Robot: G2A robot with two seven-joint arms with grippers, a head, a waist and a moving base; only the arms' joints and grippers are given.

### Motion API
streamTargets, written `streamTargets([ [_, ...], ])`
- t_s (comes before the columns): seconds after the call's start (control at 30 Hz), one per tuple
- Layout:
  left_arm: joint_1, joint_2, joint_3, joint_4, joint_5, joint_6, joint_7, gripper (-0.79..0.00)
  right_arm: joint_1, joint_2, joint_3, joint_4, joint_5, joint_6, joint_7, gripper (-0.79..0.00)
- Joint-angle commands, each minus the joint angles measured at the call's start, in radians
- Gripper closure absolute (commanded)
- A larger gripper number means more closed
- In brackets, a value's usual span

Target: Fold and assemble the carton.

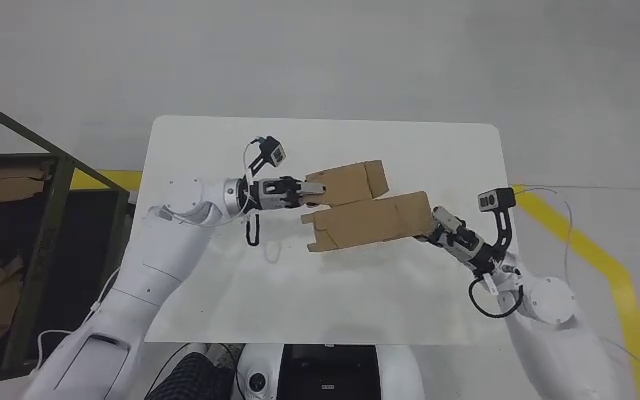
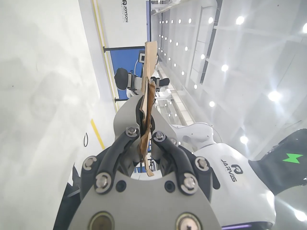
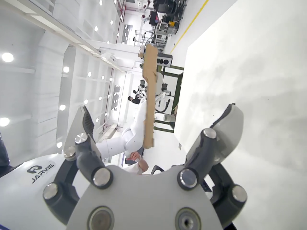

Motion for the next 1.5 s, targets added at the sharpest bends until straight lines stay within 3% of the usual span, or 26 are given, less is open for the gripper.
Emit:
streamTargets([
  [0.0,-0.005,0.002,-0.006,0.010,-0.004,0.002,-0.022,0.000,0.013,-0.002,-0.017,0.022,0.046,-0.018,0.057,-0.785],
  [0.27,-0.031,0.001,0.029,0.023,0.044,0.041,-0.125,0.000,0.058,-0.007,-0.065,0.071,0.154,-0.058,0.211,-0.785],
  [0.47,-0.043,-0.004,0.043,0.042,0.037,0.034,-0.132,0.000,0.088,-0.010,-0.092,0.101,0.152,-0.048,0.255,-0.785],
  [0.63,-0.050,-0.004,0.044,0.051,0.042,0.031,-0.138,0.000,0.099,-0.010,-0.109,0.111,0.144,-0.046,0.298,-0.733],
  [0.77,-0.053,-0.003,0.045,0.052,0.051,0.035,-0.151,0.000,0.102,-0.010,-0.117,0.115,0.136,-0.046,0.311,-0.576],
  [0.83,-0.053,-0.003,0.046,0.052,0.052,0.036,-0.156,0.000,0.103,-0.010,-0.122,0.116,0.128,-0.043,0.314,-0.376],
  [1.0,-0.055,-0.003,0.045,0.053,0.055,0.037,-0.158,0.000,0.107,-0.008,-0.131,0.115,0.111,-0.035,0.340,-0.212],
  [1.3,-0.055,0.001,0.038,0.033,0.064,0.042,-0.166,0.000,0.109,-0.006,-0.135,0.119,0.088,-0.024,0.348,-0.009],
  [1.33,-0.055,0.001,0.036,0.031,0.062,0.039,-0.162,-0.296,0.110,-0.005,-0.135,0.120,0.085,-0.025,0.348,0.000],
  [1.37,-0.053,0.001,0.033,0.031,0.058,0.036,-0.154,-0.296,0.110,-0.005,-0.136,0.121,0.084,-0.024,0.348,0.000],
  [1.4,-0.050,0.001,0.030,0.031,0.048,0.039,-0.148,-0.785,0.110,-0.005,-0.136,0.121,0.083,-0.023,0.346,0.000],
  [1.47,-0.050,0.002,0.023,0.028,0.036,0.037,-0.151,-0.785,0.109,-0.005,-0.135,0.124,0.080,-0.025,0.339,0.000],
])
